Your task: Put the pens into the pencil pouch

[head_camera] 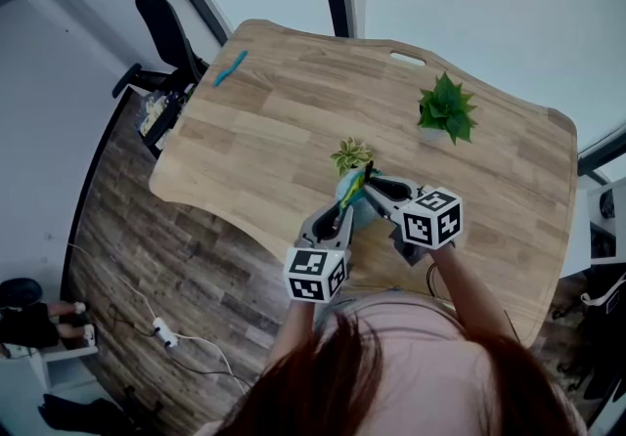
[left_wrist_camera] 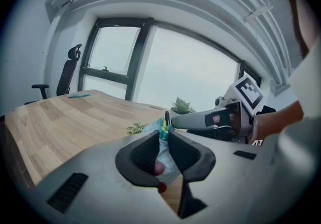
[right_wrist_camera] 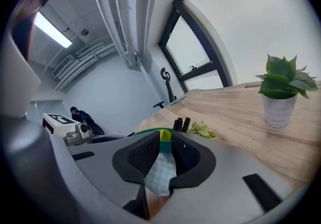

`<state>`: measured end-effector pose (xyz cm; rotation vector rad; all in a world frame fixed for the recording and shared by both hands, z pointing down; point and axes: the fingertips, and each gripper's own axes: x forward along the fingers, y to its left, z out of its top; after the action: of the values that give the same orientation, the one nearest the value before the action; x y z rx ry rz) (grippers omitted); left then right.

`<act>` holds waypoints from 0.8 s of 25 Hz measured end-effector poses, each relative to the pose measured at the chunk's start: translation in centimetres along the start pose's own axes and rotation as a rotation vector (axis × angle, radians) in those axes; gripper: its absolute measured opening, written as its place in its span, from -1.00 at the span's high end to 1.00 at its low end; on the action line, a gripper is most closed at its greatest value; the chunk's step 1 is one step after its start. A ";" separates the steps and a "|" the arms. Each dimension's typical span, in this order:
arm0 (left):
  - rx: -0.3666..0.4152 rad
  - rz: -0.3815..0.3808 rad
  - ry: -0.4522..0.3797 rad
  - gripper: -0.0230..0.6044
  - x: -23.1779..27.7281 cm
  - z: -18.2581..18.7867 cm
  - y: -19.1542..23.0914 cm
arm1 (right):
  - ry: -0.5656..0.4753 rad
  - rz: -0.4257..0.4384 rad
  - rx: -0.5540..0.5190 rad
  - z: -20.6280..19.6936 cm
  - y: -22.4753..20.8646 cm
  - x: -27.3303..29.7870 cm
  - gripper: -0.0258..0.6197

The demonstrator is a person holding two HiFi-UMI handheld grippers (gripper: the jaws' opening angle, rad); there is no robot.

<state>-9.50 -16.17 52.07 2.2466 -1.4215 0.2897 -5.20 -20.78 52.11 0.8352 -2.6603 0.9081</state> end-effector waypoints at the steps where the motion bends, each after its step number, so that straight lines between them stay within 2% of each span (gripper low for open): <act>1: 0.000 0.000 0.000 0.75 0.0 0.0 0.1 | 0.001 0.002 0.002 0.0 0.0 0.0 0.77; 7: -0.004 0.008 0.003 0.75 0.1 -0.1 0.5 | -0.035 -0.013 -0.001 0.9 0.0 -0.5 0.75; 20: -0.008 0.022 0.033 0.65 0.2 -0.4 1.4 | -0.105 -0.107 0.073 1.6 -1.9 -3.7 0.79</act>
<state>-10.61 -16.64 52.90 2.2109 -1.4285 0.3260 -1.15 -21.34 50.45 1.0589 -2.6536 0.9648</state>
